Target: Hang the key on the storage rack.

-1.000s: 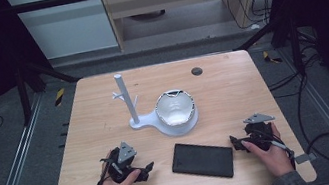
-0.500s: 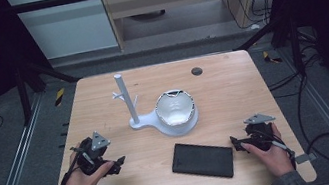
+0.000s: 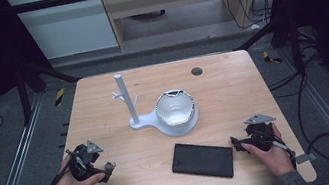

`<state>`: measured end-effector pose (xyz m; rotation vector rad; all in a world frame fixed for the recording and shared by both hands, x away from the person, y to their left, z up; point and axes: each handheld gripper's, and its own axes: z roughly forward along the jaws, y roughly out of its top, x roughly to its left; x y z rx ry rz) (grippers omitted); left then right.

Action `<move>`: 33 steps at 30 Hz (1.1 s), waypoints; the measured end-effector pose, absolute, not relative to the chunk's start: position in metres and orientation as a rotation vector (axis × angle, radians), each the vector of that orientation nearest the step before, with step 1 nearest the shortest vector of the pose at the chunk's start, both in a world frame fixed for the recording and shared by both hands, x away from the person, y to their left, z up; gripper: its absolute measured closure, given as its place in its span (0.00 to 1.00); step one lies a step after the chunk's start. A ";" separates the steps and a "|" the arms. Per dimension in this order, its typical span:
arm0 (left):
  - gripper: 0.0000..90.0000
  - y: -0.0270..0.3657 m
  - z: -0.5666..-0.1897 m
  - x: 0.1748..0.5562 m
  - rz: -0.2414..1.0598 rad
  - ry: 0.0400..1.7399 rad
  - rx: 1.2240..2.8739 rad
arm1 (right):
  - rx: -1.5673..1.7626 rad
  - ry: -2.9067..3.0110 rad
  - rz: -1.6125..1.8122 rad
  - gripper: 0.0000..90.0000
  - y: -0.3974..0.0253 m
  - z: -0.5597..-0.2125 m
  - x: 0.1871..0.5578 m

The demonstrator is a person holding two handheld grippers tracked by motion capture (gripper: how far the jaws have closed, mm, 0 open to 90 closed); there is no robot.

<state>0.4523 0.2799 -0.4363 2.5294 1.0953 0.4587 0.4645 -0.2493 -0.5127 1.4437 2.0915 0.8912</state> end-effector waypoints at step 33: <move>0.48 0.284 -0.444 0.453 0.404 1.118 2.593 | 1.441 2.091 0.890 0.00 -0.249 -0.513 0.465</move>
